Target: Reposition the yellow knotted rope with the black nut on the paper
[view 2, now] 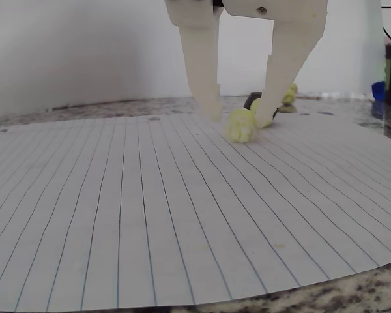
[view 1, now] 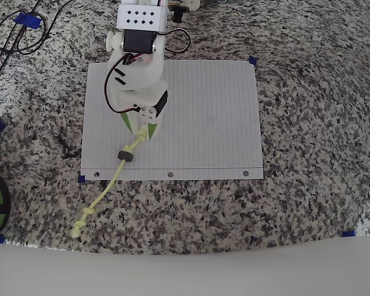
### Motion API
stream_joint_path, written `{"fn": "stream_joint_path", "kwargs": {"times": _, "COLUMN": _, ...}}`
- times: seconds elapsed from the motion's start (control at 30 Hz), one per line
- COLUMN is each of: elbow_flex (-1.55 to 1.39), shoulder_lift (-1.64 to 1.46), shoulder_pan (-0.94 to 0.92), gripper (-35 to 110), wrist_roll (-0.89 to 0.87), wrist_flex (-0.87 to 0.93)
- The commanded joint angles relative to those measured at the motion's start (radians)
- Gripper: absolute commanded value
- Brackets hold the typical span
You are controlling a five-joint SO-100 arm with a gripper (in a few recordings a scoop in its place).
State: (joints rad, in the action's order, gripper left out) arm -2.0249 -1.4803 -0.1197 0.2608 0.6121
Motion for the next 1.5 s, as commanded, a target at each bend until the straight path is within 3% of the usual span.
{"fn": "stream_joint_path", "kwargs": {"times": 0.0, "elbow_flex": 0.046, "shoulder_lift": 0.006, "shoulder_pan": -0.012, "gripper": 30, "wrist_roll": -0.012, "wrist_flex": -0.002}}
{"fn": "stream_joint_path", "kwargs": {"times": 0.33, "elbow_flex": 0.060, "shoulder_lift": 0.035, "shoulder_pan": -0.015, "gripper": 24, "wrist_roll": -0.012, "wrist_flex": 0.017}}
{"fn": "stream_joint_path", "kwargs": {"times": 0.43, "elbow_flex": 0.060, "shoulder_lift": 0.040, "shoulder_pan": -0.017, "gripper": 17, "wrist_roll": -0.012, "wrist_flex": 0.028}}
{"fn": "stream_joint_path", "kwargs": {"times": 0.53, "elbow_flex": 0.060, "shoulder_lift": 0.040, "shoulder_pan": -0.018, "gripper": 0, "wrist_roll": 0.000, "wrist_flex": 0.031}}
{"fn": "stream_joint_path", "kwargs": {"times": 0.7, "elbow_flex": 0.058, "shoulder_lift": 0.000, "shoulder_pan": -0.029, "gripper": 0, "wrist_roll": 0.054, "wrist_flex": 0.035}}
{"fn": "stream_joint_path", "kwargs": {"times": 1.13, "elbow_flex": -0.008, "shoulder_lift": -0.451, "shoulder_pan": -0.055, "gripper": 0, "wrist_roll": 0.629, "wrist_flex": 0.043}}
{"fn": "stream_joint_path", "kwargs": {"times": 1.47, "elbow_flex": -0.252, "shoulder_lift": -1.097, "shoulder_pan": -0.236, "gripper": 0, "wrist_roll": 1.121, "wrist_flex": -0.026}}
